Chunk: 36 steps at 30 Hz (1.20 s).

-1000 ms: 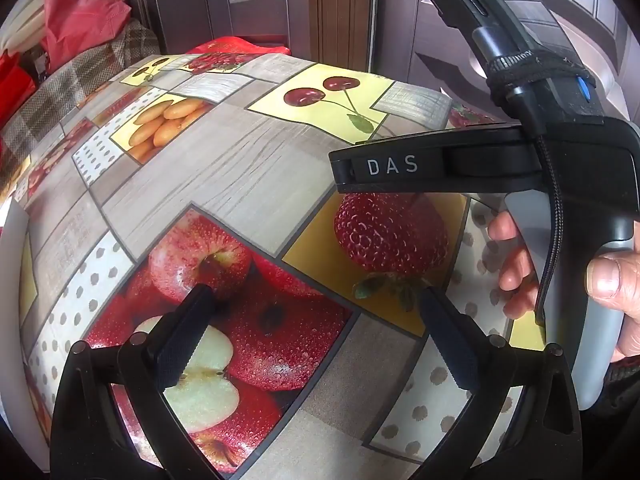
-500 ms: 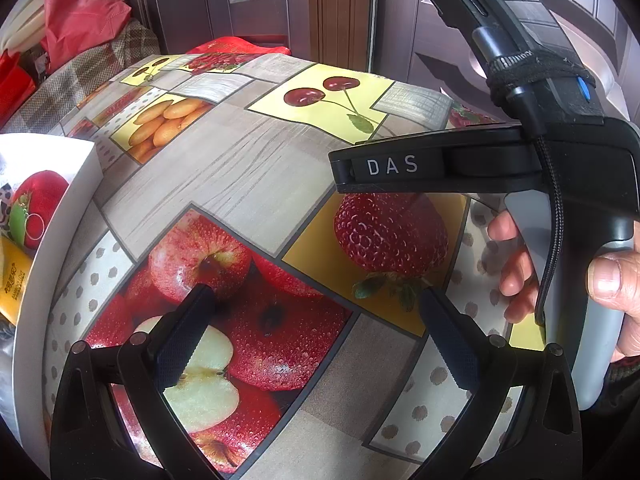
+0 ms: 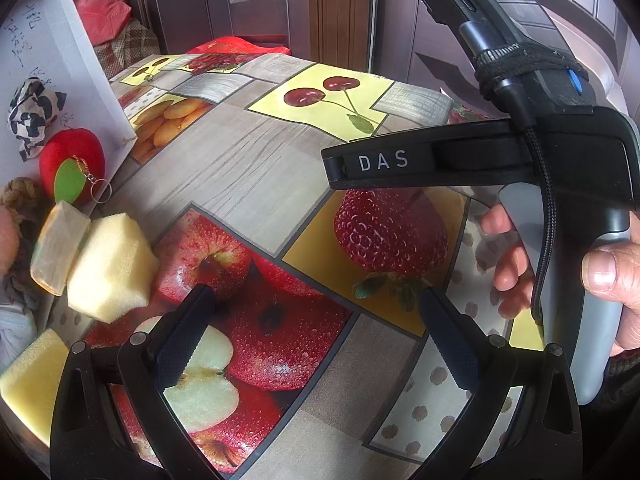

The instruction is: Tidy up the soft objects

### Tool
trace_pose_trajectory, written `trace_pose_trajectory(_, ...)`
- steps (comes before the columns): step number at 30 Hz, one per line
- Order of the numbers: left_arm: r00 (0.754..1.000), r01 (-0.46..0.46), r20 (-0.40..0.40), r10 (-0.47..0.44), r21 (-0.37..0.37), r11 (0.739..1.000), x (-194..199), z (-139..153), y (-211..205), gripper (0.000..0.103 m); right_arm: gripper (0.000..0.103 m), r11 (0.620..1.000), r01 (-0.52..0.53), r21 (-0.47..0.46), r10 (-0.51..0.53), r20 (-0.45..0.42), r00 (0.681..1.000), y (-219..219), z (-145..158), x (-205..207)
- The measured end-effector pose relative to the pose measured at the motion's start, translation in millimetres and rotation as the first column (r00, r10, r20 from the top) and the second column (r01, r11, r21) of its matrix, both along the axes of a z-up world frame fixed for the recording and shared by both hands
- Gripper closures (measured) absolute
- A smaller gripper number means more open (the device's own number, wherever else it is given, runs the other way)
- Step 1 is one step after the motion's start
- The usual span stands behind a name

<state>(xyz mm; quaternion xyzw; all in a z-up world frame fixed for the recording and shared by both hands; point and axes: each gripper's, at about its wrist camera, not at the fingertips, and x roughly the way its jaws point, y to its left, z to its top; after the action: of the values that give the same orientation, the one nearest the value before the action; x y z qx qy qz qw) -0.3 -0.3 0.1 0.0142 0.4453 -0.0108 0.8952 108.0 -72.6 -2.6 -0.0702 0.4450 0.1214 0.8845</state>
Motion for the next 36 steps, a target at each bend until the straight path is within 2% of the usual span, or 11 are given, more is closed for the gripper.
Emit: trace_pose_trajectory(36, 1.000, 0.000, 0.000, 0.000, -0.002, 1.000, -0.1, 1.0, -1.2, 0.001, 0.000, 1.000, 0.000, 0.001, 0.000, 0.000, 1.000, 0.0, 0.9, -0.6)
